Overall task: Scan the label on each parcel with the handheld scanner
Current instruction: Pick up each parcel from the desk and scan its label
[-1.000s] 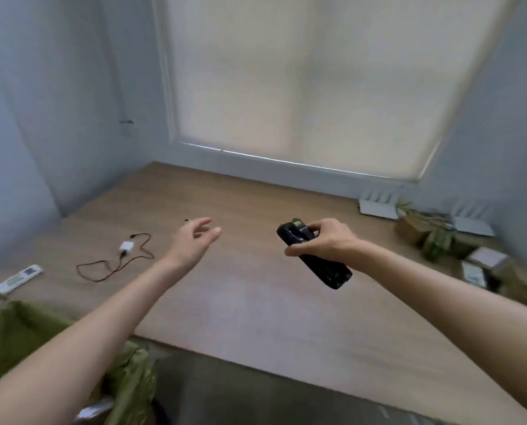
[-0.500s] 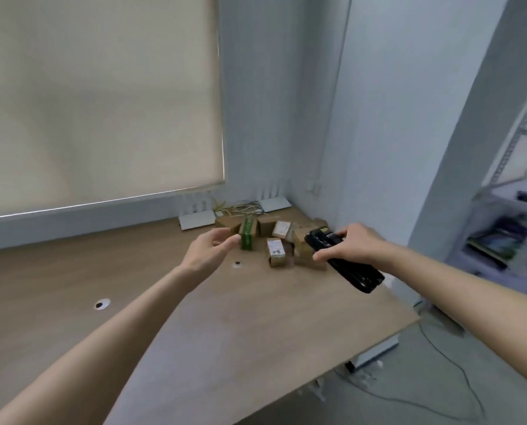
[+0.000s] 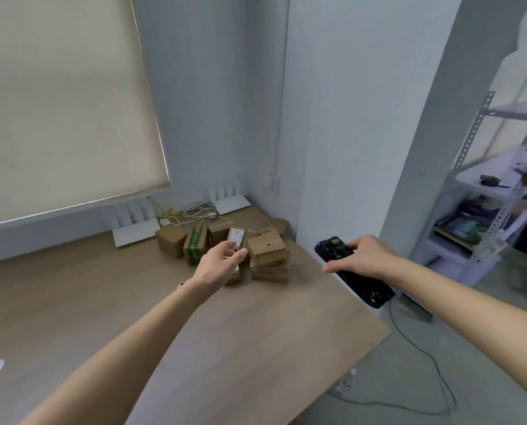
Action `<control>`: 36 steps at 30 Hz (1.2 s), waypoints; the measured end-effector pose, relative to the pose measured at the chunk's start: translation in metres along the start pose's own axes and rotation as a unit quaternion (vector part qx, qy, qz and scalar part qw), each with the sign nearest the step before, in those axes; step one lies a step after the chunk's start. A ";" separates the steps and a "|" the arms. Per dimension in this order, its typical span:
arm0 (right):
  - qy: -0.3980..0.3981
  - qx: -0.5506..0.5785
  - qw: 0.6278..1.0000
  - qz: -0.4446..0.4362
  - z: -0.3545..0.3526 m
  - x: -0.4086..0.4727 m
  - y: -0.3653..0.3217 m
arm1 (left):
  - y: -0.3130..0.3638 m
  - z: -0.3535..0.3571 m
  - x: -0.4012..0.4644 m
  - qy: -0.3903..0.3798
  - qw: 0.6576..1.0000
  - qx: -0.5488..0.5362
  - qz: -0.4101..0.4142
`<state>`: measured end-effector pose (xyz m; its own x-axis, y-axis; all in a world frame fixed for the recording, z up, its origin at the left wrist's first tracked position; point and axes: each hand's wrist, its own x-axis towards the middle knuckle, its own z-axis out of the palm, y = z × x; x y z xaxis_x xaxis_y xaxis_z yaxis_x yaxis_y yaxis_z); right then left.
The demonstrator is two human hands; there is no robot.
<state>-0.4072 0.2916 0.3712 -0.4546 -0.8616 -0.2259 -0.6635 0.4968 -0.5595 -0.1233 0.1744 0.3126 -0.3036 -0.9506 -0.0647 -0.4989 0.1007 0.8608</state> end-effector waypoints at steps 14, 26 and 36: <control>-0.038 0.008 0.999 0.022 0.042 0.232 -0.037 | -0.029 0.034 0.219 -0.033 0.998 0.024 -0.045; -0.103 -0.030 0.994 0.031 0.091 0.370 -0.022 | -0.086 0.079 0.325 -0.037 0.989 0.017 -0.143; -0.178 -0.006 0.983 0.046 0.172 0.489 0.004 | -0.147 0.138 0.394 -0.038 0.969 -0.005 -0.243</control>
<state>-0.5300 -0.1456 0.1218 -0.2784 -0.7937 -0.5408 -0.6375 0.5739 -0.5141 -0.2817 -0.1740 0.0910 -0.0935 -0.8611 -0.4998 -0.5901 -0.3564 0.7244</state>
